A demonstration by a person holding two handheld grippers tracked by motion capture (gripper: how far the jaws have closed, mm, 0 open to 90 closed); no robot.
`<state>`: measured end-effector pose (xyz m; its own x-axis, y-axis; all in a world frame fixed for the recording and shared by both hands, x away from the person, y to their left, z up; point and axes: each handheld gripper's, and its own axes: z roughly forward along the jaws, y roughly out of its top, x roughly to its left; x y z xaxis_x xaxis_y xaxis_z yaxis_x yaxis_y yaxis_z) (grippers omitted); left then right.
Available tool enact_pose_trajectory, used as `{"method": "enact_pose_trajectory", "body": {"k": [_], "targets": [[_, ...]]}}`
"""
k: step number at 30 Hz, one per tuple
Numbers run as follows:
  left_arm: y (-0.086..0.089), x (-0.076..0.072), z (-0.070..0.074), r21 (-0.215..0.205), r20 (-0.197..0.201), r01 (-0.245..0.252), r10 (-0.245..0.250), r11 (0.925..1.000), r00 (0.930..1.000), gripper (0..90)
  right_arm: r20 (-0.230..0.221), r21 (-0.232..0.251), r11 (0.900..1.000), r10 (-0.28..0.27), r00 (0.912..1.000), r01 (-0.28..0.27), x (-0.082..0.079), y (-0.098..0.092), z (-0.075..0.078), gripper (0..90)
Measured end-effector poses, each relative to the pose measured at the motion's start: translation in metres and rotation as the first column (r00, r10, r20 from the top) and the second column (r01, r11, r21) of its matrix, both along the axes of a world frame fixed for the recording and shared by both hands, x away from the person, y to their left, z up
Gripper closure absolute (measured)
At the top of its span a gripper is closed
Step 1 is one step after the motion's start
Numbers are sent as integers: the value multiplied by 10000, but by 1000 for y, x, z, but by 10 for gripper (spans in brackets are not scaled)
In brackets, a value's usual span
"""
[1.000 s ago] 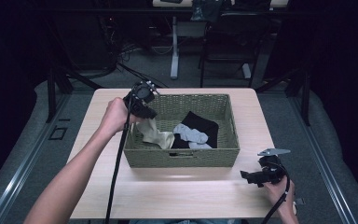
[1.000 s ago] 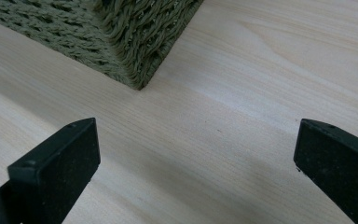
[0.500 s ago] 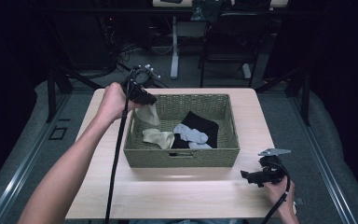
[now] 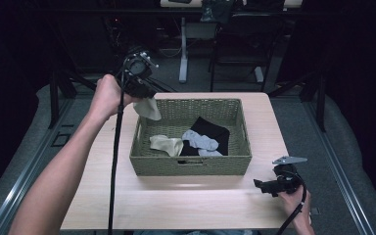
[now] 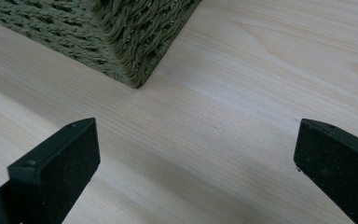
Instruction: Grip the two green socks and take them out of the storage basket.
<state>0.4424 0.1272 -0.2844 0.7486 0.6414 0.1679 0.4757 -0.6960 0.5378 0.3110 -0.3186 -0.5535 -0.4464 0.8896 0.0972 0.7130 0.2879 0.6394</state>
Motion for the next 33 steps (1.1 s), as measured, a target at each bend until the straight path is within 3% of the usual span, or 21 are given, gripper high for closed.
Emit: {"method": "enact_pose_trajectory", "body": {"k": [5, 11, 12, 17, 22, 23, 24, 25, 26, 27, 28, 33], "targets": [[14, -2, 4, -89, 96, -275, 275, 9996, 9996, 867, -6, 16, 10000, -15, 10000, 15, -1, 1, 0, 0], [44, -5, 3, -136, 135, -768, 770, 9970, 9969, 867, -49, -39, 10000, -10, 10000, 10, -1, 1, 0, 0], [56, -5, 0, -167, 126, -1007, 1009, 9948, 9948, 867, -70, -25, 10000, 15, 10000, -15, -1, 1, -1, 0], [80, -6, -7, -232, 33, -1566, 1567, 9874, 9876, 867, -53, -23, 10000, 17, 10000, -17, -1, 1, 0, 0], [116, -4, -31, -362, -277, -2388, 2379, 9704, 9709, 867, -99, 31, 10000, -31, 9999, 32, -1, -2, 0, 0], [116, -4, -31, -362, -277, -2388, 2379, 9704, 9709, 867, -99, 31, 10000, -31, 9999, 32, -1, -2, 0, 0], [126, -3, -43, -403, -379, -2625, 2611, 9641, 9646, 867, -97, 19, 10000, -51, 9999, 52, -1, -1, -1, 0], [126, -3, -43, -403, -379, -2625, 2611, 9641, 9646, 867, -90, 16, 10000, -38, 10000, 38, -1, 0, -1, 0], [136, -1, -57, -444, -621, -2805, 2776, 9588, 9587, 867, -94, 2, 10000, -49, 9999, 49, -1, 0, -1, 0], [136, -1, -57, -444, -621, -2805, 2776, 9588, 9587, 867, -94, 2, 10000, -49, 9999, 49, -1, 0, -1, 0], [144, 0, -70, -418, -816, -3001, 2961, 9530, 9517, 867, -128, -18, 10000, -36, 9999, 36, -1, 0, -1, 0], [158, 4, -108, -397, -1336, -3394, 3316, 9398, 9339, 866, -118, 32, 10000, -61, 9999, 62, -1, 1, -2, 0]]}}
